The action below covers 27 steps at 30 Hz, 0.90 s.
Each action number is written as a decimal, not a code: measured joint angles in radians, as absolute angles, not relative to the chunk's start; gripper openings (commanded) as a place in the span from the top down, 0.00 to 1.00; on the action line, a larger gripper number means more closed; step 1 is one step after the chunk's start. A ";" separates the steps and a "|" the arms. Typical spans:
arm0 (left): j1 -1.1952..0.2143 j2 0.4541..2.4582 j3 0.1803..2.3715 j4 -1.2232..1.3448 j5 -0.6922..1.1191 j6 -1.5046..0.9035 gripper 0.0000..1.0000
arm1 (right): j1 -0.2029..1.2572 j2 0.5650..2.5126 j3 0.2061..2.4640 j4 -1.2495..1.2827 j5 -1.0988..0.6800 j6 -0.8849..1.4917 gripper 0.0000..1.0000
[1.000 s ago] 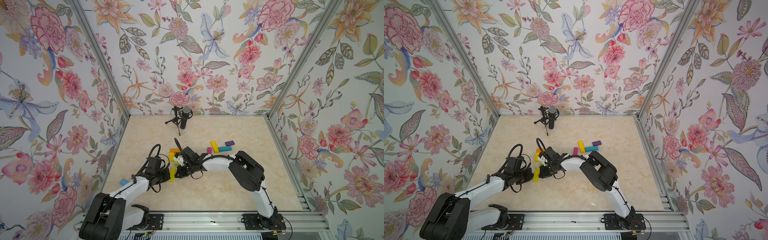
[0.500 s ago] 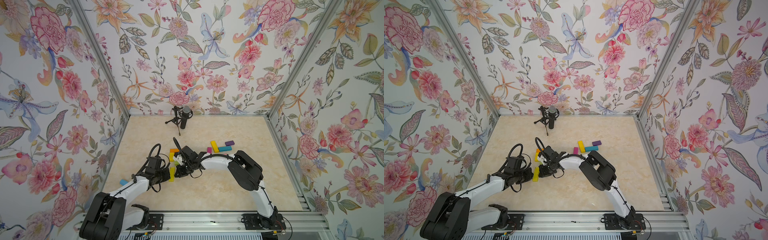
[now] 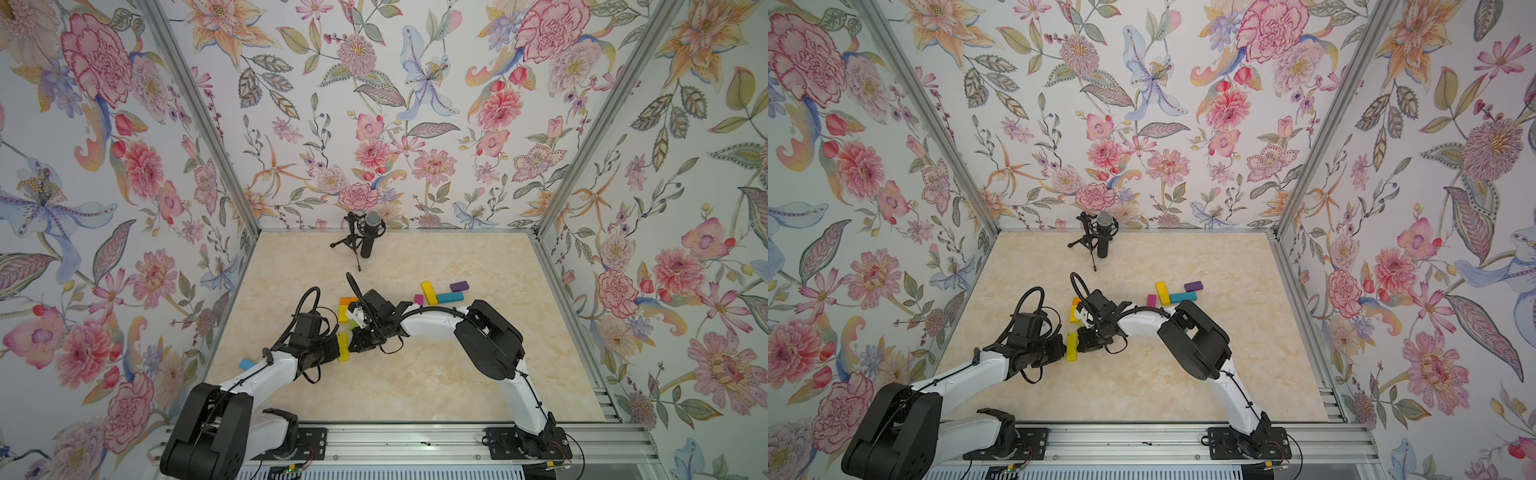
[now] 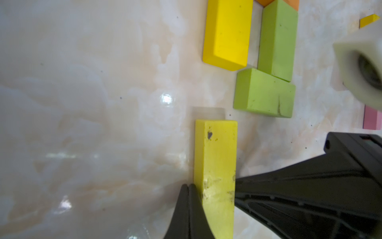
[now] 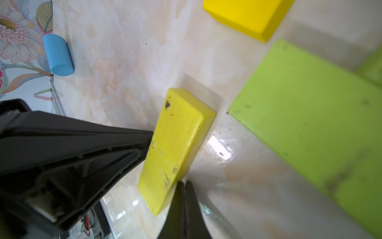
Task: Assemble the letter p with building blocks
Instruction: Adjust the building block at the center of the board.
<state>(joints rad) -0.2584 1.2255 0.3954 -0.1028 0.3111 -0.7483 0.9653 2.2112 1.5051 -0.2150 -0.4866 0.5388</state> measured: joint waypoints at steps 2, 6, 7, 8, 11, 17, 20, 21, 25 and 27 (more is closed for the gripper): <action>-0.250 1.234 0.400 -0.099 0.314 -0.744 1.00 | 0.965 2.212 1.506 -0.214 -0.487 0.539 1.00; -0.241 1.255 0.412 -0.091 0.315 -0.736 1.00 | 0.963 2.217 1.513 -0.215 -0.486 0.539 1.00; -0.240 1.257 0.413 -0.090 0.315 -0.733 1.00 | 0.962 2.217 1.514 -0.215 -0.486 0.539 1.00; -0.240 1.258 0.413 -0.088 0.315 -0.731 1.00 | 0.961 2.217 1.515 -0.215 -0.486 0.539 1.00; -0.240 1.263 0.416 -0.086 0.315 -0.725 1.00 | 0.958 2.222 1.521 -0.214 -0.486 0.540 1.00; -0.232 1.271 0.422 -0.084 0.319 -0.722 1.00 | 0.951 2.232 1.538 -0.215 -0.483 0.545 1.00; -0.226 1.273 0.422 -0.084 0.326 -0.721 1.00 | 0.947 2.238 1.546 -0.215 -0.482 0.550 1.00; -0.223 1.276 0.425 -0.084 0.330 -0.721 1.00 | 0.944 2.241 1.551 -0.215 -0.482 0.551 1.00; -0.214 1.294 0.439 -0.085 0.334 -0.714 1.00 | 0.940 2.247 1.562 -0.217 -0.482 0.554 1.00; -0.213 1.303 0.447 -0.085 0.333 -0.714 1.00 | 0.939 2.250 1.565 -0.216 -0.480 0.555 1.00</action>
